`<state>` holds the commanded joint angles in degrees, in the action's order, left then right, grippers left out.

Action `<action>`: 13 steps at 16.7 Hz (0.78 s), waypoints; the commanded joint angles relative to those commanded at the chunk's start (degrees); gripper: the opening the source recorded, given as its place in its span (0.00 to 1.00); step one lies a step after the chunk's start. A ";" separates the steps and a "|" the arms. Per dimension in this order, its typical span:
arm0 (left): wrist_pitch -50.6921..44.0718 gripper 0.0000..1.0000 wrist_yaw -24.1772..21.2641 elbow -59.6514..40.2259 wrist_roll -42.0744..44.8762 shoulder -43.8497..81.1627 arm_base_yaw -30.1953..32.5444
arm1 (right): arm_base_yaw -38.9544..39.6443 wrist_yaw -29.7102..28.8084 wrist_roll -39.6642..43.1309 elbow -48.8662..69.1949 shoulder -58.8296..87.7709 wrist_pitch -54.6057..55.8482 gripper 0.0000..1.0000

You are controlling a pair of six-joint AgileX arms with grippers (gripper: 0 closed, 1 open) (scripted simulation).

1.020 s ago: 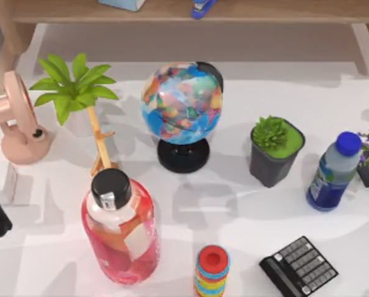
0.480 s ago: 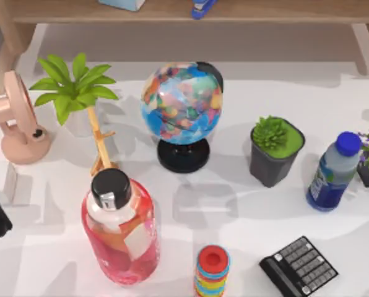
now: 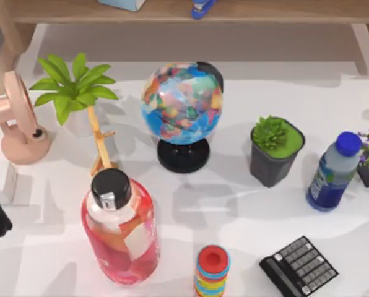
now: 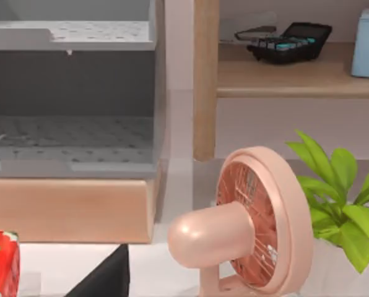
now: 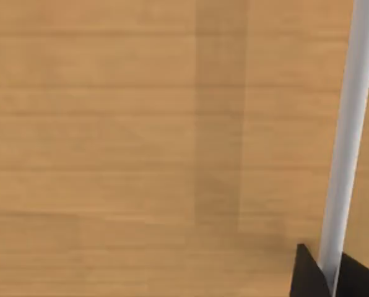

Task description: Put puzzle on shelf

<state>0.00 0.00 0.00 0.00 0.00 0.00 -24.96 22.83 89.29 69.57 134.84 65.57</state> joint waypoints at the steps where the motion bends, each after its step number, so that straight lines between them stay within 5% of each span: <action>1: 0.00 1.00 0.00 0.00 0.00 0.00 0.00 | 0.00 0.00 0.00 0.00 0.00 0.00 0.00; 13: 0.00 1.00 0.00 0.00 0.00 0.00 0.00 | -2.77 2.60 -0.29 -11.52 -4.90 5.87 0.00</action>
<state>0.00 0.00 0.00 0.00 0.00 0.00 -27.72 25.43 89.00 58.04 129.95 71.43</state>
